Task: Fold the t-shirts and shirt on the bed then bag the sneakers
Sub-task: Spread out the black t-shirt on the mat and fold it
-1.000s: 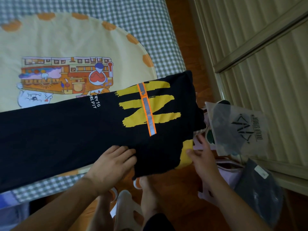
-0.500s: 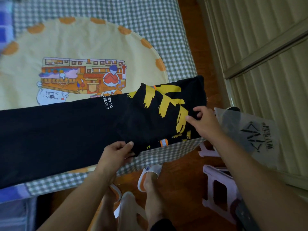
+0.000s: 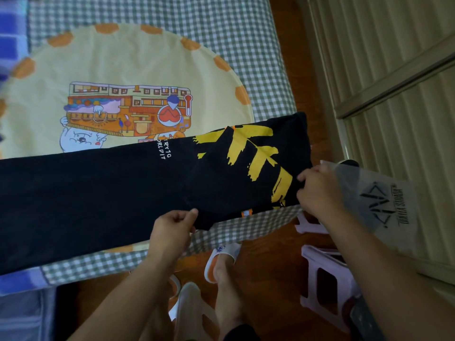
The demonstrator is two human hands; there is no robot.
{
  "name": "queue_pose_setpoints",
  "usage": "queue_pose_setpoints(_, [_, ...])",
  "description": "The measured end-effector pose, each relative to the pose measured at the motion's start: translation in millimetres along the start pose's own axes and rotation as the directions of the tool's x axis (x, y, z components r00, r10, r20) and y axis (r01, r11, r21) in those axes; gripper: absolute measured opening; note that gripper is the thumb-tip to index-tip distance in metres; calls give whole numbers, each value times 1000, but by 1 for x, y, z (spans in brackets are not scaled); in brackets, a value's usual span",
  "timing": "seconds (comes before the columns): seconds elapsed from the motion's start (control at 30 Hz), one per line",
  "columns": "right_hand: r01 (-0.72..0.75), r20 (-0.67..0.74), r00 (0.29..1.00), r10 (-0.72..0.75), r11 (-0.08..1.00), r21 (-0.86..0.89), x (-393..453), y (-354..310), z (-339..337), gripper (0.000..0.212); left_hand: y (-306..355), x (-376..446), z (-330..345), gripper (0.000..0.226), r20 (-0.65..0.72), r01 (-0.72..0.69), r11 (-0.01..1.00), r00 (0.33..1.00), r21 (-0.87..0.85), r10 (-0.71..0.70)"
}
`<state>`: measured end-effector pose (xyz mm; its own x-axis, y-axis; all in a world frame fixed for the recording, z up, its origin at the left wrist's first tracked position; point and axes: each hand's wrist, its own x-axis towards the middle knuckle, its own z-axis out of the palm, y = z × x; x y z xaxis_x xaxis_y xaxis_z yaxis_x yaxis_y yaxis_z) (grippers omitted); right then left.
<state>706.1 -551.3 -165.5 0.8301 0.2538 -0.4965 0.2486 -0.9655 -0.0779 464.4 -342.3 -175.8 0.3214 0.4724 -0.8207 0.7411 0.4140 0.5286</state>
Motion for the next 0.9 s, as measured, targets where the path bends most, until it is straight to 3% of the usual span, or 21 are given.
queue_pose_setpoints(0.1, [157, -101, 983, -150, 986, 59, 0, -34, -7, 38, 11, 9, -6, 31, -18, -14, 990, 1000, -138, 12])
queue_pose_setpoints(0.17, [259, -168, 955, -244, 963, 74, 3, -57, -3, 38, 21, 21, -8, 29, -71, -44, 990, 997, -136, 34])
queue_pose_setpoints(0.27, [284, -232, 933, -274, 959, 8, 12, -66, 8, 44, 32, 36, -14, 22, -200, -87, 968, 970, 235, 135])
queue_pose_setpoints(0.37, [163, -274, 953, -130, 981, 100, 25, -48, 8, 56, 41, 27, -12, 21, -220, -180, 837, 917, 516, 333])
queue_pose_setpoints(0.43, [99, -271, 961, -46, 978, 183, 36, -34, 4, 57, 48, 18, -2, 20, -130, -381, 650, 792, 658, 596])
queue_pose_setpoints(0.5, [51, -302, 953, 26, 968, 244, 48, -26, -2, 56, 50, 21, 16, 24, 66, -532, 362, 624, 765, 779])
queue_pose_setpoints(0.57, [-20, -337, 929, 156, 927, 374, 60, -21, -5, 50, 49, 28, 39, 46, 278, -585, 124, 548, 801, 789])
queue_pose_setpoints(0.67, [-30, -341, 902, 265, 826, 563, 77, -15, -1, 41, 41, 34, 69, 67, 572, -651, -166, 481, 741, 665])
queue_pose_setpoints(0.73, [2, -292, 932, 214, 803, 596, 86, -16, -6, 48, 28, 44, 79, 71, 676, -677, -275, 443, 683, 589])
queue_pose_setpoints(0.83, [90, -279, 953, 121, 764, 639, 111, -24, -27, 57, 19, 62, 79, 73, 723, -686, -311, 458, 658, 518])
queue_pose_setpoints(0.9, [129, -259, 965, 23, 823, 553, 129, -36, -42, 48, 17, 68, 79, 74, 733, -687, -321, 460, 651, 502])
